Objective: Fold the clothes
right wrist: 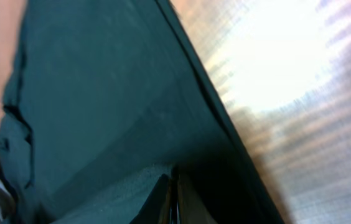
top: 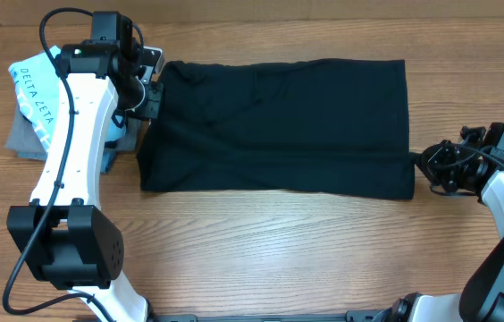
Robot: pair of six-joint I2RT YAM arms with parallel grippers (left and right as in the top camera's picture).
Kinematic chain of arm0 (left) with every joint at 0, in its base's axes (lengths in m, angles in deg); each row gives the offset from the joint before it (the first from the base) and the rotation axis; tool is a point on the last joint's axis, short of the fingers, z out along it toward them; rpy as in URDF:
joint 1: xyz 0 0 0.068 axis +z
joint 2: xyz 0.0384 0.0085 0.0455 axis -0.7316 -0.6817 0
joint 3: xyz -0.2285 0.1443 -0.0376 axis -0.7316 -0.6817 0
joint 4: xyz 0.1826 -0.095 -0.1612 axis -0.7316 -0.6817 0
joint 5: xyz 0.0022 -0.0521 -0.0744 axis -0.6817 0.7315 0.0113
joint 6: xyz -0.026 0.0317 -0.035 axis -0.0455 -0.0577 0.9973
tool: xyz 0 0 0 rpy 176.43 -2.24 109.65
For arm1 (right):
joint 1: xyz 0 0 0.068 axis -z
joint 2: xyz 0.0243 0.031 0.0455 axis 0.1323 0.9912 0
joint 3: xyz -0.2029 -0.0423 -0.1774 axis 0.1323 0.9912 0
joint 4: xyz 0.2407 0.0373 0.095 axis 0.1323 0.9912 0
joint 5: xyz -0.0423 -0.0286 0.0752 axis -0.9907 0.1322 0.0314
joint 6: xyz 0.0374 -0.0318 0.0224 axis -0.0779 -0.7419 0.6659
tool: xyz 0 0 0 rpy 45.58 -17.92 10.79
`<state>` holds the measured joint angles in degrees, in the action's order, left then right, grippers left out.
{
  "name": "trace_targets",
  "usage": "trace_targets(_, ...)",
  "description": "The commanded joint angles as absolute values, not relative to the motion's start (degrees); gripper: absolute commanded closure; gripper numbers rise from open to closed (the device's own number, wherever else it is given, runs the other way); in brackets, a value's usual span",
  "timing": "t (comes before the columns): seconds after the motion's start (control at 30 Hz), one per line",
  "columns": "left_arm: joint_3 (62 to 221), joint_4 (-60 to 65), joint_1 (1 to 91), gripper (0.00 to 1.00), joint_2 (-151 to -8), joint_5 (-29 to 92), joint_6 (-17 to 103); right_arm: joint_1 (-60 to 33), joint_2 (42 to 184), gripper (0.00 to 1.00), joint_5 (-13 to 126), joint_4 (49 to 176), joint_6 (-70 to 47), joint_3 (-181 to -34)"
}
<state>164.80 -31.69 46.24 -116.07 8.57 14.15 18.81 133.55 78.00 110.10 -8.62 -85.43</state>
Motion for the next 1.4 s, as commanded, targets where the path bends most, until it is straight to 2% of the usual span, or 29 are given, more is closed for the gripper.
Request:
trace_targets(0.0,166.31,-30.67,46.22,0.96,-114.93,8.33,12.84,18.77,131.99,0.96,79.44,107.07,-8.54,-86.68)
trace_targets(0.47,165.52,-27.34,45.37,0.96,-120.15,11.24,11.76,16.45,132.06,0.96,77.76,98.74,-8.54,-85.23)
trace_targets(0.67,165.52,-24.98,45.37,0.90,-122.65,11.26,11.76,14.79,132.43,0.96,73.32,97.82,-7.01,-85.23)
trace_targets(0.7,165.52,-24.35,45.37,0.87,-122.82,11.26,11.76,14.79,132.65,0.87,72.63,97.65,-7.03,-85.23)
trace_targets(0.73,165.52,-23.52,45.39,0.69,-122.84,11.24,11.74,14.79,132.78,0.57,71.07,97.36,-7.03,-85.23)
trace_targets(0.77,165.54,-23.21,45.39,0.57,-122.84,11.11,11.70,14.81,132.78,0.39,70.61,97.19,-7.05,-85.23)
trace_targets(0.8,165.63,-22.71,45.39,0.49,-122.80,10.60,11.24,14.92,132.78,0.29,70.66,96.90,-7.03,-85.26)
trace_targets(0.83,165.98,-22.78,45.39,0.42,-122.75,9.38,10.65,15.25,132.78,0.25,70.96,96.77,-7.03,-85.26)
trace_targets(0.87,166.55,-23.43,45.44,0.36,-122.71,6.78,10.50,15.60,132.76,0.23,71.31,96.88,-7.01,-85.26)
trace_targets(1.0,170.09,-29.66,45.54,0.36,-122.43,2.47,11.48,16.54,132.76,0.19,77.06,98.21,-7.03,-85.26)
trace_targets(1.13,171.82,-35.65,45.54,0.32,-121.88,7.48,13.03,16.58,132.76,0.16,77.37,104.81,-7.01,-85.28)
trace_targets(1.23,171.38,-40.61,45.54,0.30,-121.86,10.78,14.54,16.58,132.78,0.19,71.45,113.51,-5.85,-85.26)
trace_targets(1.37,170.77,-42.10,45.46,0.30,-121.86,16.05,14.65,16.32,132.80,0.20,65.76,118.93,-4.80,-85.02)
